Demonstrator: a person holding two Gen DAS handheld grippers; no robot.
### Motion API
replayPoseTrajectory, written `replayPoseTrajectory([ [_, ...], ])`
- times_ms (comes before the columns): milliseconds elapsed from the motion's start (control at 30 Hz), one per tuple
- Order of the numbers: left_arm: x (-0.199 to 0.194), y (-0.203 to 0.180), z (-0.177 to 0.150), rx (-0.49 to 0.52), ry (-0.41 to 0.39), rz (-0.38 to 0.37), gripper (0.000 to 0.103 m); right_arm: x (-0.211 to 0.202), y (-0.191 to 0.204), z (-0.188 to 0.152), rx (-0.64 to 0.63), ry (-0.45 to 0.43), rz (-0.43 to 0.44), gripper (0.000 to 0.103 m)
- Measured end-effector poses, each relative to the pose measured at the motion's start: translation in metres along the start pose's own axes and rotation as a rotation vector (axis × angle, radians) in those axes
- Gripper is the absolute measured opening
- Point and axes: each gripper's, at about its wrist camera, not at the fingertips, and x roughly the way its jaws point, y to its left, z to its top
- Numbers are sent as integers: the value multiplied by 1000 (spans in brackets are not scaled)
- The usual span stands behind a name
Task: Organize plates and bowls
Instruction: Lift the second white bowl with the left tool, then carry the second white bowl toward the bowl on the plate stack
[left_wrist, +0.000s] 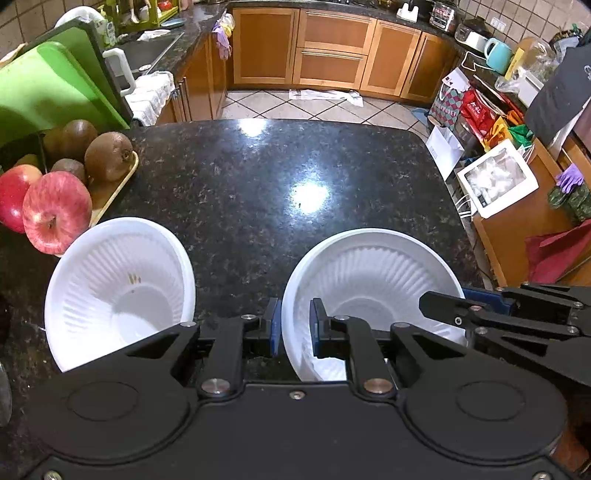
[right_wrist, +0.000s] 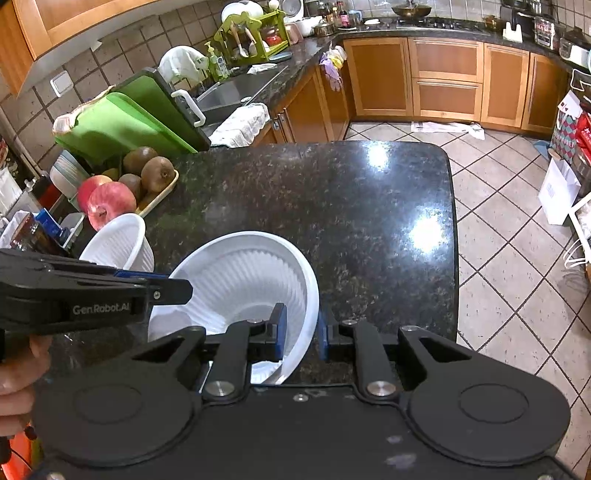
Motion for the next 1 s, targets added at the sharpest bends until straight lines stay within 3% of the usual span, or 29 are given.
replayPoseTrajectory([
  [233, 1, -2, -3, 6, -7, -10, 21, -1, -2, -4, 6, 4, -14, 16],
  [433, -2, 4, -8, -3, 7, -70, 21, -6, -5, -12, 10, 25, -19, 15],
  [733, 11, -4, -14, 16, 61, -57, 21, -5, -4, -20, 4, 41, -13, 14],
  [1000, -8, -9, -18, 25, 43, -73, 20, -22, -1, -22, 1, 20, -26, 14],
])
